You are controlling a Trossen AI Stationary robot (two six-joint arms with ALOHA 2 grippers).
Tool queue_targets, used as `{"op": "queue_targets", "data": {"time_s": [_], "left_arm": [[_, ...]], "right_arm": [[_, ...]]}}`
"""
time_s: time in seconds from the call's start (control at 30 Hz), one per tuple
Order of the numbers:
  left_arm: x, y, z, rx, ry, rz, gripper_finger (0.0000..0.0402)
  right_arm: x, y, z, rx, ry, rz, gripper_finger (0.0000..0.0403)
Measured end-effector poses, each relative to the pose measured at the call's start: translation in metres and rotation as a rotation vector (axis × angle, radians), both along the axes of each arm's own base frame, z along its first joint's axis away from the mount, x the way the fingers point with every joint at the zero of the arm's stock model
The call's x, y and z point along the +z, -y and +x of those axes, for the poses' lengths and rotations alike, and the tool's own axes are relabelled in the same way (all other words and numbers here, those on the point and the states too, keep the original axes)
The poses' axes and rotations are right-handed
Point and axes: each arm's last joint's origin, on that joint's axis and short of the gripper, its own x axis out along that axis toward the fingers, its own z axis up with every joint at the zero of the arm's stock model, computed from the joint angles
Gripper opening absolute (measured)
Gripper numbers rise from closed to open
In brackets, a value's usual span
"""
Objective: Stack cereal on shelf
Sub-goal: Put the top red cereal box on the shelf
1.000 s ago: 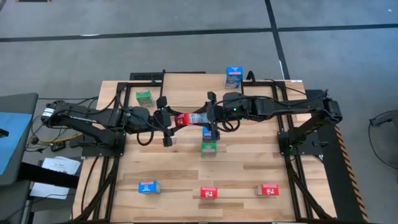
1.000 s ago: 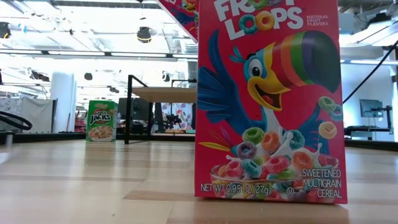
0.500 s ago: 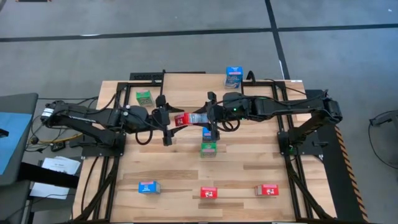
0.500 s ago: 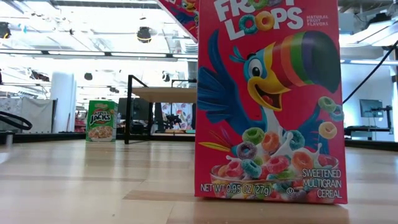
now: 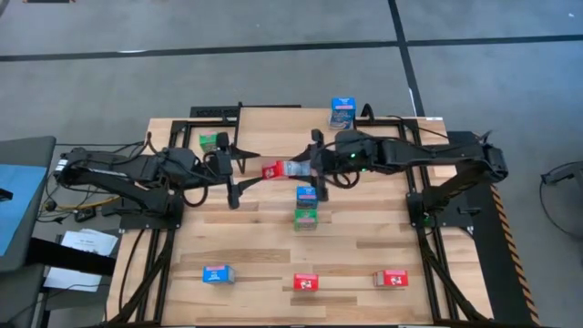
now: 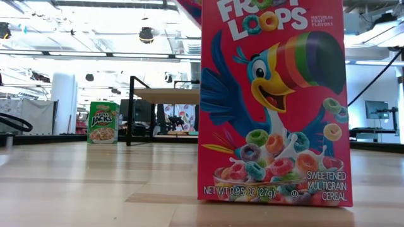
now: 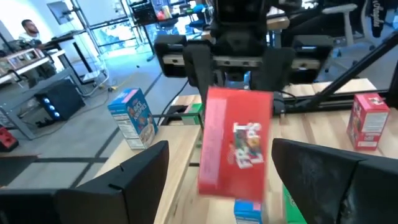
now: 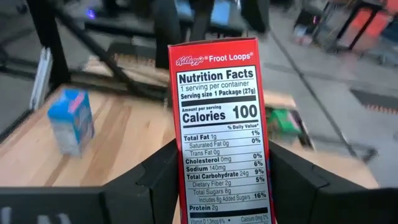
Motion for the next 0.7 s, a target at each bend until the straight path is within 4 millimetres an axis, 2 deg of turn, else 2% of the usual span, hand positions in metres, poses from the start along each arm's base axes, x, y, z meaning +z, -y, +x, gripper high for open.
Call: {"op": "queue_targets", "data": {"time_s": [0.47,0.7], "left_arm": [[-0.001,0.000,0.000,-0.006,-0.006,-0.002,0.0275],[-0.002,0.000,0.000,-0.007,-0.023,0.003,0.0275]], "right_arm": [[0.044,0.013,-0.056,-0.042,0.099,-0.049,0.0223],[0.043,0.009,-0.082,-0.020,0.047,-0.048,0.0217]]}}
